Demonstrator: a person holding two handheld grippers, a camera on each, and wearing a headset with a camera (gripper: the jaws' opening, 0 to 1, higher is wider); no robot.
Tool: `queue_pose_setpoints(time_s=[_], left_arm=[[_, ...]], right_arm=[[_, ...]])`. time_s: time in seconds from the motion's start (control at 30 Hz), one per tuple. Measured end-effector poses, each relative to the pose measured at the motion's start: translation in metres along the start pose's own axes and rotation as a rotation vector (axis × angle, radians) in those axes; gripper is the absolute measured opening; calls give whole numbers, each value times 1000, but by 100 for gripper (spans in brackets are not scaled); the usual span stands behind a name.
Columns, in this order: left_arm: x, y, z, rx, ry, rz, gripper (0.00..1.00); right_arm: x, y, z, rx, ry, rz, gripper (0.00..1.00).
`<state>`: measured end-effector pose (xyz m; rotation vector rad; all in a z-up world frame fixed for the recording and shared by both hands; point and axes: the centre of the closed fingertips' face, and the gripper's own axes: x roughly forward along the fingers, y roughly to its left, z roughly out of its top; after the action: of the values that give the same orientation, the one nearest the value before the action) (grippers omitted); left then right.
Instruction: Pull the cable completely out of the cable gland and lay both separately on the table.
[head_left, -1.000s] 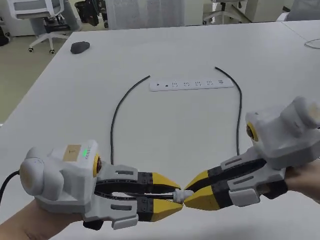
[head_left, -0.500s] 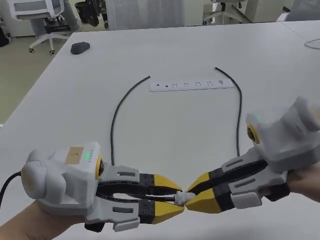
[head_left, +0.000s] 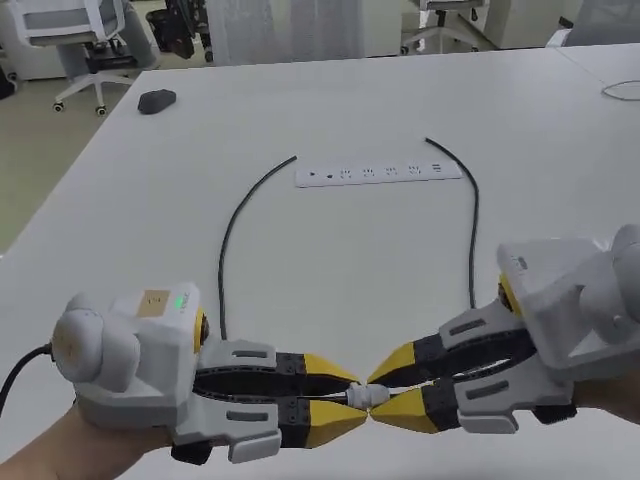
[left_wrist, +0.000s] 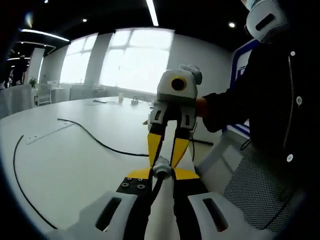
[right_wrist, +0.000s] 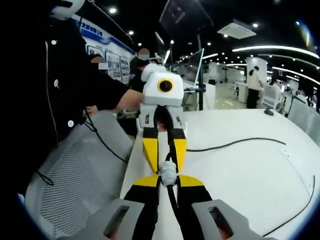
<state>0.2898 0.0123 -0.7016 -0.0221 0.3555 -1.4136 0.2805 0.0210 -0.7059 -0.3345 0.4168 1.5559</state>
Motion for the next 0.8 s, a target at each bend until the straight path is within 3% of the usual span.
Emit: queue_pose_setpoints(time_s=[0.2, 0.3, 0.5, 0.57, 0.67, 0.8], left_arm=[[1, -1, 1, 27, -10, 6, 15], [1, 0, 2, 41, -13, 8, 15], [-2, 2, 0, 50, -9, 15, 15], [-1, 3, 1, 48, -14, 17, 15], [-1, 4, 1, 48, -16, 21, 15], [1, 3, 1, 53, -16, 19, 15]], right_arm=[[-1, -2, -1, -13, 3, -4, 8], [-1, -6, -9, -3, 51, -21, 11], [-7, -10, -14, -9, 60, -32, 2], [-8, -10, -14, -12, 55, -34, 1], [-7, -10, -15, -75, 56, -54, 0], [-8, -9, -16, -58, 52, -51, 0]])
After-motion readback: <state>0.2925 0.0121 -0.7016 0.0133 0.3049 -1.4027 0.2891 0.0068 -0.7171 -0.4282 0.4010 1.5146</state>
